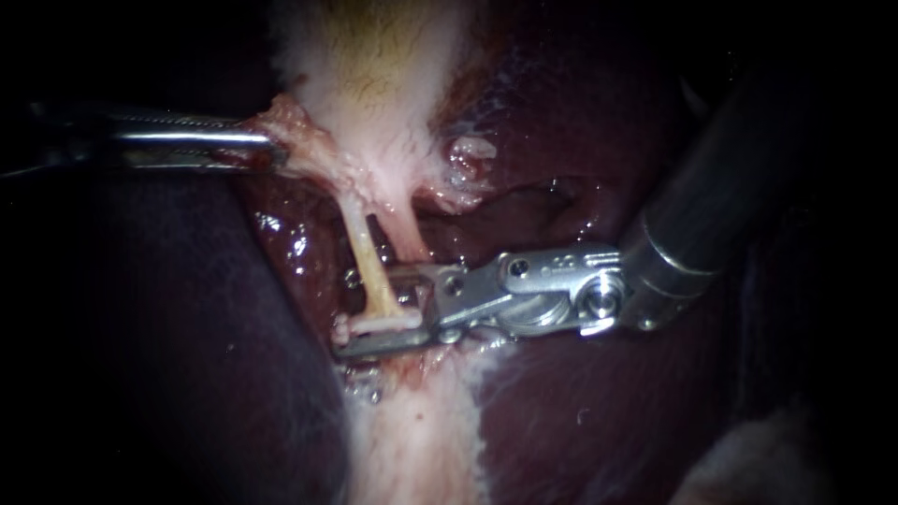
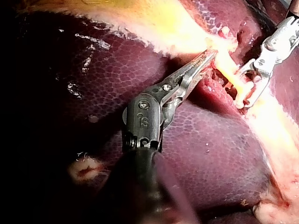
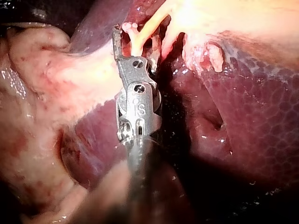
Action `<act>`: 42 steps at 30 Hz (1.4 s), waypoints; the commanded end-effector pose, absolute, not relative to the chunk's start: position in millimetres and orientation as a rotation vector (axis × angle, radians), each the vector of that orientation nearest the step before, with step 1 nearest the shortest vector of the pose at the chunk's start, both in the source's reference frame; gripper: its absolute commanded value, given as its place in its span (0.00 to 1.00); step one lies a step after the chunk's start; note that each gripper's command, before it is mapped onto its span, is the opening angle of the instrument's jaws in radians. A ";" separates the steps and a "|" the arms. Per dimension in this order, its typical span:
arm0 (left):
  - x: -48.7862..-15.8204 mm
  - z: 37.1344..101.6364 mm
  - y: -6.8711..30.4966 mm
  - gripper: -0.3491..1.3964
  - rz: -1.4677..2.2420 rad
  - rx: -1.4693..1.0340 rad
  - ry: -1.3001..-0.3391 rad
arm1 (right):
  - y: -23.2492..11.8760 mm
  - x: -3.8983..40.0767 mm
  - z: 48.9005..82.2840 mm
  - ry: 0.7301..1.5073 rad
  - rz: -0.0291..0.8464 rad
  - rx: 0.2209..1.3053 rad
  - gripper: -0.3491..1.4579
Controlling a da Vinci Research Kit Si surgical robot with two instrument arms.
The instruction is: Going back first clip left tube
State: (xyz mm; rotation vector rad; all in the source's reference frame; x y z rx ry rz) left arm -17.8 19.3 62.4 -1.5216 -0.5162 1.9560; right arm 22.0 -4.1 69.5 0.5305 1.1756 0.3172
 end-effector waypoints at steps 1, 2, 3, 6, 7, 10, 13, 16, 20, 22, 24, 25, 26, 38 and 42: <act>-17.8 62.4 19.3 0.00 1.956 -1.522 -0.517 | -4.1 21.6 69.3 1.179 0.309 0.527 0.47; -17.8 62.4 19.3 0.00 1.956 -1.522 -0.517 | -4.1 21.1 69.2 1.183 0.292 0.518 0.47; -17.8 62.4 19.3 0.00 1.956 -1.522 -0.517 | -4.0 20.4 69.0 1.188 0.274 0.513 0.47; -17.7 62.3 19.3 0.00 1.956 -1.522 -0.517 | -3.7 18.1 68.4 1.204 0.222 0.471 0.47; -17.7 62.3 19.3 0.00 1.956 -1.522 -0.517 | -3.6 17.4 68.1 1.204 0.222 0.462 0.47; -17.7 62.4 19.3 0.00 1.956 -1.523 -0.517 | -2.9 14.7 67.3 1.210 0.202 0.432 0.47; -17.7 62.4 19.3 0.00 1.956 -1.522 -0.517 | -2.3 12.2 66.7 1.209 0.201 0.405 0.47; -17.7 62.4 19.3 0.00 1.956 -1.523 -0.517 | -1.8 9.7 66.2 1.209 0.200 0.393 0.47; -17.7 62.4 19.3 0.00 1.956 -1.523 -0.517 | -1.3 6.9 65.6 1.210 0.196 0.388 0.47; -17.7 62.4 19.3 0.00 1.956 -1.523 -0.517 | -1.0 5.8 65.4 1.210 0.195 0.385 0.47; -17.7 62.4 19.3 0.00 1.956 -1.522 -0.517 | -0.8 5.1 65.2 1.207 0.198 0.385 0.47; -17.7 62.5 19.3 0.00 1.956 -1.523 -0.517 | -0.6 4.8 65.1 1.207 0.198 0.386 0.47; -17.7 62.5 19.4 0.00 1.956 -1.523 -0.517 | -0.6 4.6 65.0 1.204 0.197 0.387 0.47; -18.8 65.1 19.0 0.00 1.963 -1.523 -0.501 | -0.6 4.2 65.0 1.202 0.194 0.389 0.47; -19.9 66.9 18.7 0.00 1.975 -1.523 -0.485 | -0.6 4.2 65.0 1.202 0.194 0.389 0.47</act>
